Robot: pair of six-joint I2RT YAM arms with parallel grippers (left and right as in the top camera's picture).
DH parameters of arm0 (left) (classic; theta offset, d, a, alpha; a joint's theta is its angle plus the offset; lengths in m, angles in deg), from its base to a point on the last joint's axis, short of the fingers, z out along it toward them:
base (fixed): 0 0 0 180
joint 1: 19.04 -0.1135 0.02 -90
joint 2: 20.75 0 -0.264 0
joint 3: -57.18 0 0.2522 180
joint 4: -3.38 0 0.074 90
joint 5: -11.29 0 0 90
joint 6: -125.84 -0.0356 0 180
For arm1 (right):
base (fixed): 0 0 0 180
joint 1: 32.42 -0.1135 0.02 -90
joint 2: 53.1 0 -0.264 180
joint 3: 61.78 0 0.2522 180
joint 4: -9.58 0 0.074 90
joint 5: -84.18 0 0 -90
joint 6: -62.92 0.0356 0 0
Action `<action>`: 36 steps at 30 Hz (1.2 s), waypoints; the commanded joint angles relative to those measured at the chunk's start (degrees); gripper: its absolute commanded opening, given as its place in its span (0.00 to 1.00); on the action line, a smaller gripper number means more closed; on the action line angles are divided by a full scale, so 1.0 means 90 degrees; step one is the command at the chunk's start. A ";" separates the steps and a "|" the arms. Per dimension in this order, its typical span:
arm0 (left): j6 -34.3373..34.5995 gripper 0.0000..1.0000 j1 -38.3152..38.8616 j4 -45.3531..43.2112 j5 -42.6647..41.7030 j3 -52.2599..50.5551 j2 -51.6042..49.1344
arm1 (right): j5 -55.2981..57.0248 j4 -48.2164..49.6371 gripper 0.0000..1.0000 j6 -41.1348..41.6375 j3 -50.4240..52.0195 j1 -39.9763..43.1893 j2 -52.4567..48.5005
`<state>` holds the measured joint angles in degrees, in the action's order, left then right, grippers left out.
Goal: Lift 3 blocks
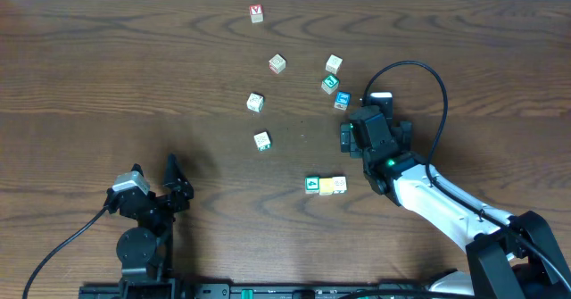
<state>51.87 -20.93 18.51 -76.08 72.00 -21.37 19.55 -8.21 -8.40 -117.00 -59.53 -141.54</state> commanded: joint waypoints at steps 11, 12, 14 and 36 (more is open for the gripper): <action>-0.0148 0.75 -0.0034 0.0318 -0.0078 -0.0087 0.0032 | 0.0102 -0.0112 0.99 -0.0010 -0.0012 0.0036 0.0170; -0.0151 0.75 -0.0034 0.0316 -0.0078 -0.0087 0.0032 | 0.0100 -0.0342 0.99 -0.0010 -0.0010 0.0029 0.0432; -0.0148 0.75 -0.0034 0.0318 -0.0075 -0.0087 0.0032 | 0.0102 -0.0663 0.99 -0.0010 0.0000 0.0012 0.0903; -0.0151 0.75 -0.0034 0.0318 -0.0078 -0.0087 0.0032 | -0.0090 -0.2290 0.99 -0.0255 0.0124 0.1377 0.5625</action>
<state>51.11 -20.93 18.66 -77.04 72.09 -21.37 20.99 -28.62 -9.58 -116.89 -49.74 -94.37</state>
